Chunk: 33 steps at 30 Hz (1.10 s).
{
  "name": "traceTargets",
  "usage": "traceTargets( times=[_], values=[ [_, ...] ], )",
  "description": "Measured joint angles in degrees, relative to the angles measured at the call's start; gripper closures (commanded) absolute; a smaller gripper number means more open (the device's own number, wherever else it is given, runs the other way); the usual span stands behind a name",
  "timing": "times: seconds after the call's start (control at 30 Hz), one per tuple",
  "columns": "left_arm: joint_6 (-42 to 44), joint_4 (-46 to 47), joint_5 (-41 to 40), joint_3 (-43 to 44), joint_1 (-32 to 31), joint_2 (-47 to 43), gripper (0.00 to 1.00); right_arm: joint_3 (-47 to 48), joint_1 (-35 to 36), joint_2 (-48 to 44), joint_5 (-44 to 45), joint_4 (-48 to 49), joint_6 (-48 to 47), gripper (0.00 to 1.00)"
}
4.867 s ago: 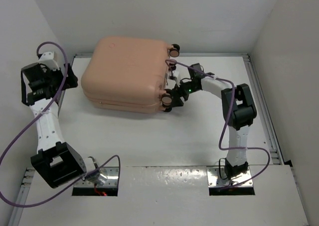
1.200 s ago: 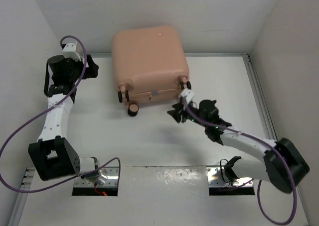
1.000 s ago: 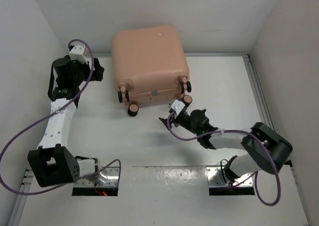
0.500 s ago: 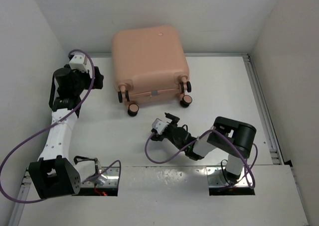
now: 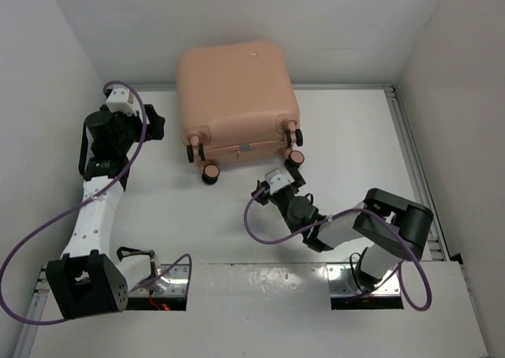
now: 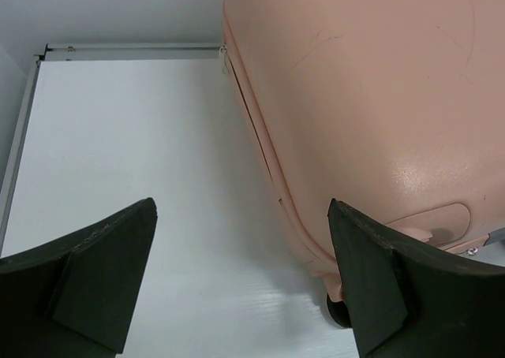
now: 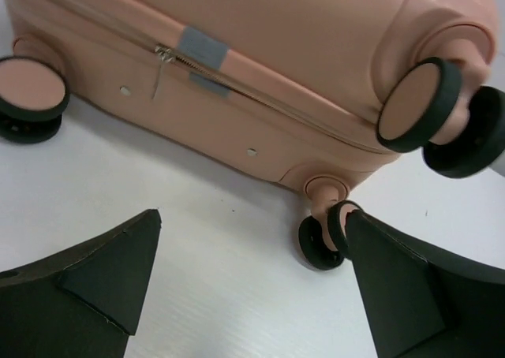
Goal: Pack the luggage
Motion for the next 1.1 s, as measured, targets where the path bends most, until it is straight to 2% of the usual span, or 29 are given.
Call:
traceTargets(
  times=[0.2,0.27,0.37,0.4,0.47,0.53,0.63,0.77,0.8,0.87,0.93,0.97,1.0,1.07,1.1],
  values=[
    [-1.77,1.53,0.24,-1.7,0.0,0.13,0.05,-0.15,3.08,-3.72,1.16,-1.25,7.58,0.0],
    [-2.25,1.57,0.37,-2.05,-0.15,0.39,0.05,2.4,1.95,-7.19,-2.05,-9.49,16.09,0.0],
    [-3.26,2.16,0.63,-2.27,-0.17,1.18,0.05,13.05,-5.84,-12.48,-14.1,-30.95,34.77,0.0],
    [-3.54,2.4,0.7,-2.43,-0.22,1.4,0.05,15.67,-8.61,-13.29,-17.49,-35.06,39.95,0.0],
    [-3.87,2.97,0.94,-3.06,-0.46,1.73,0.05,14.78,-12.31,-15.8,-21.55,-36.41,45.7,0.0],
    [-4.02,3.04,1.09,-3.54,-0.94,2.12,0.05,8.81,-12.5,-18.62,-22.84,-34.14,46.93,0.0],
    [-4.02,2.89,1.31,-3.89,-1.64,2.43,0.05,1.6,-10.43,-17.62,-25.0,-33.27,45.03,0.0],
    [-4.02,1.88,1.25,-3.87,-2.03,2.43,0.05,0.61,-12.46,-15.67,-27.32,-36.41,45.0,0.0],
    [-4.09,1.18,1.18,-3.87,-2.03,2.4,0.05,-0.02,-12.96,-15.76,-27.41,-35.06,44.94,0.03],
    [-4.48,-0.79,0.87,-3.87,-2.03,2.32,0.05,-2.12,-13.16,-15.76,-27.47,-31.06,44.22,0.25],
    [-5.01,-1.86,0.76,-3.87,-2.1,2.1,0.05,-4.0,-13.25,-15.76,-27.32,-29.14,44.17,0.19],
    [-5.33,-2.64,0.63,-3.89,-2.29,1.79,0.05,-4.42,-13.42,-15.74,-26.91,-28.98,44.5,0.24],
    [-5.62,-3.34,0.5,-3.93,-2.67,1.42,0.05,-4.98,-13.68,-15.69,-26.25,-27.8,44.81,0.41],
    [-6.12,-4.13,0.31,-4.0,-3.63,0.26,0.05,-6.25,-14.01,-15.47,-25.2,-24.26,45.9,0.51],
    [-6.29,-4.33,0.13,-4.0,-4.15,-0.39,0.05,-6.75,-13.99,-15.17,-24.17,-22.53,46.16,0.54]
  ],
)
